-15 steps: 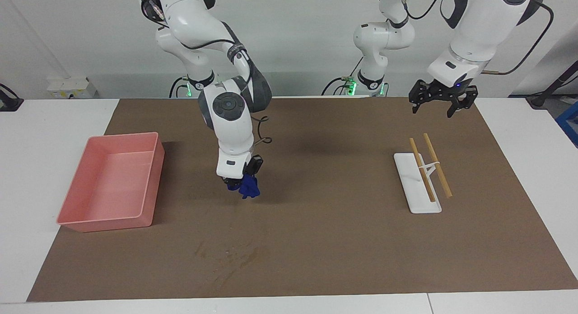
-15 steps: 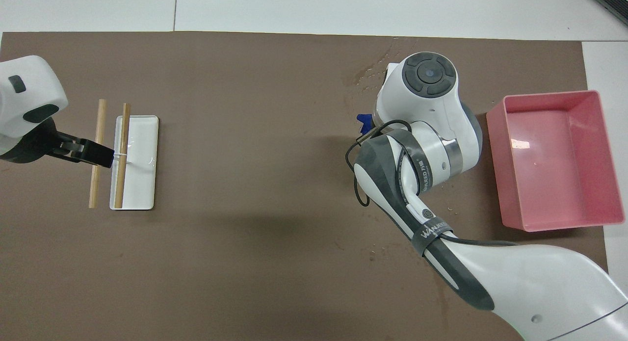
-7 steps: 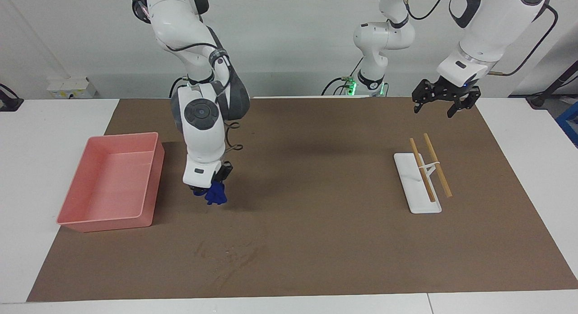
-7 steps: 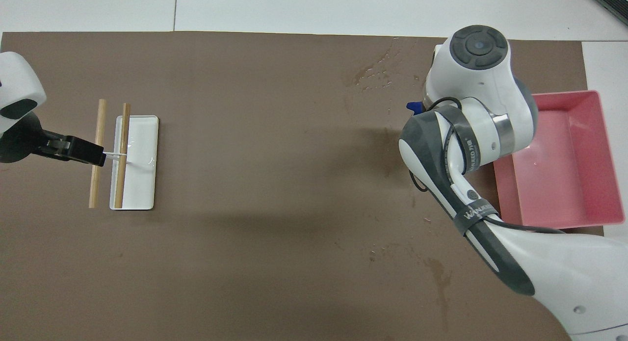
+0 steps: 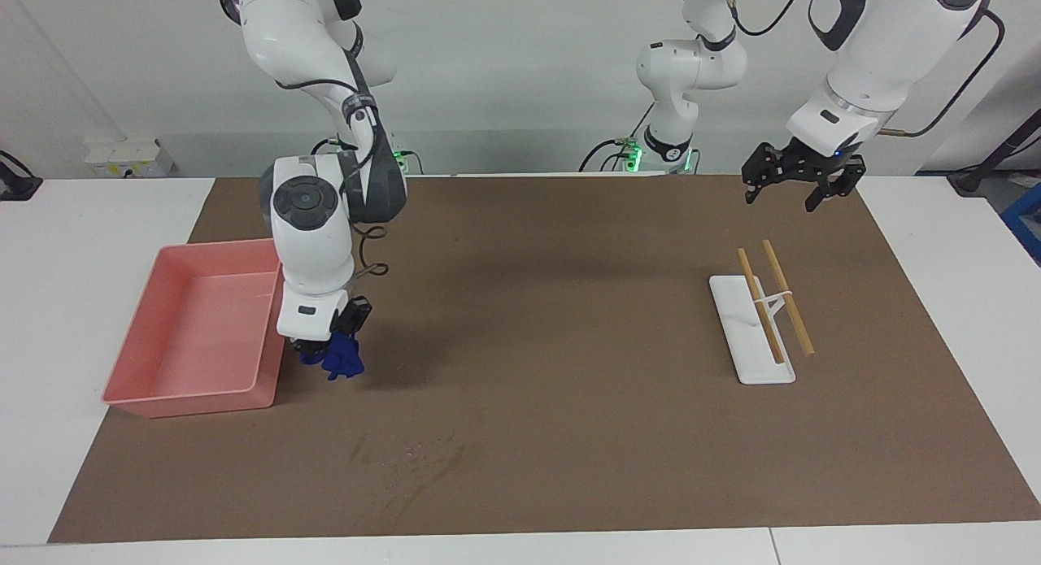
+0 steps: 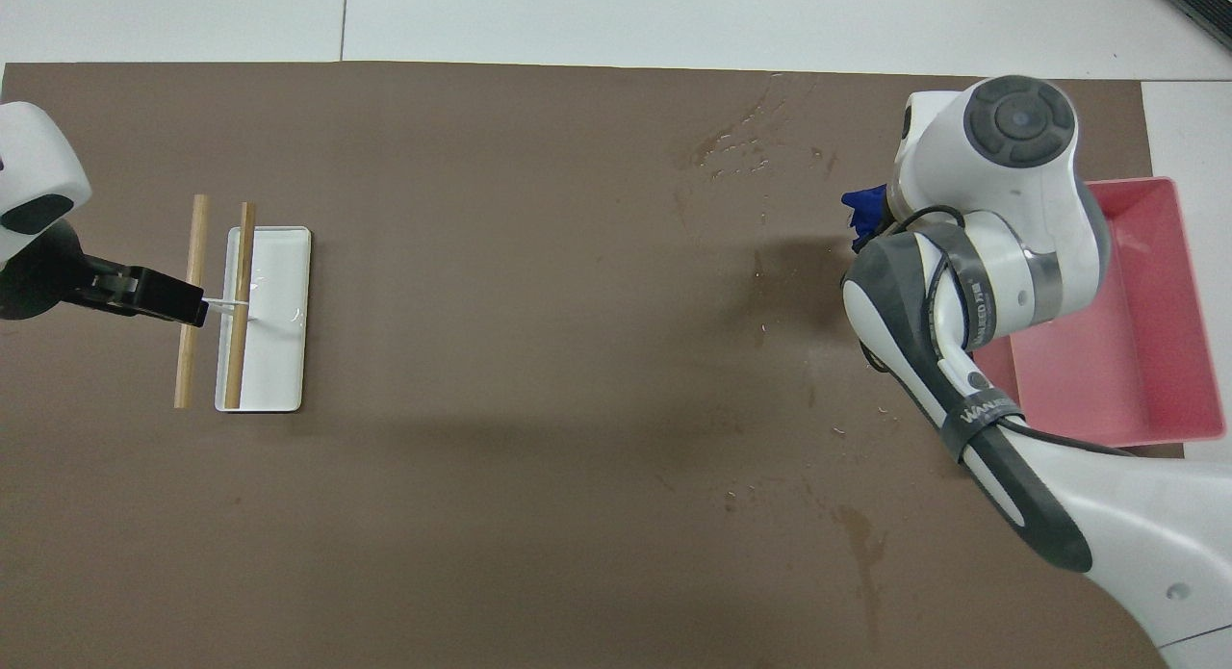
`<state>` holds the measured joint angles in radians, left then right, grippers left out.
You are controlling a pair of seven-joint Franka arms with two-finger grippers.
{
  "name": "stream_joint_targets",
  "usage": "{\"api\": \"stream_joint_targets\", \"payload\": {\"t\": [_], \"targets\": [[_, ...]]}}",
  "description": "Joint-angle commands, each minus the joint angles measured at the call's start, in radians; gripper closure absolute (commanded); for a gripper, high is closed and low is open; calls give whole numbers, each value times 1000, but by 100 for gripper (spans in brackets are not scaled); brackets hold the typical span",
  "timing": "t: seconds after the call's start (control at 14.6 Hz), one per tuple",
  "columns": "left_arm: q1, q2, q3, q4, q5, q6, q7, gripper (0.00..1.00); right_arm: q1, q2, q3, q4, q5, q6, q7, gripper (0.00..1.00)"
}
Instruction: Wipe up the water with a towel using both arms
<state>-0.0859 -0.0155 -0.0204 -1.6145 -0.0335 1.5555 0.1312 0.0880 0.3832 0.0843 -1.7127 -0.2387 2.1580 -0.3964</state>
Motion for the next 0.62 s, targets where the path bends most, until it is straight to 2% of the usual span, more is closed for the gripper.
{"api": "stream_joint_targets", "payload": {"t": [0.0, 0.21, 0.41, 0.55], "targets": [[-17, -27, 19, -33, -11, 18, 4, 0, -10, -99, 18, -273, -16, 267, 25, 100], [-17, -27, 19, -33, -11, 18, 4, 0, 48, -93, 22, -274, -16, 276, 192, 100], [-17, -27, 19, -33, -11, 18, 4, 0, 177, -73, 22, -274, -14, 292, 497, 100], [-17, -27, 19, -33, -11, 17, 4, 0, 223, -44, 23, -269, -14, 354, 638, 100]]}}
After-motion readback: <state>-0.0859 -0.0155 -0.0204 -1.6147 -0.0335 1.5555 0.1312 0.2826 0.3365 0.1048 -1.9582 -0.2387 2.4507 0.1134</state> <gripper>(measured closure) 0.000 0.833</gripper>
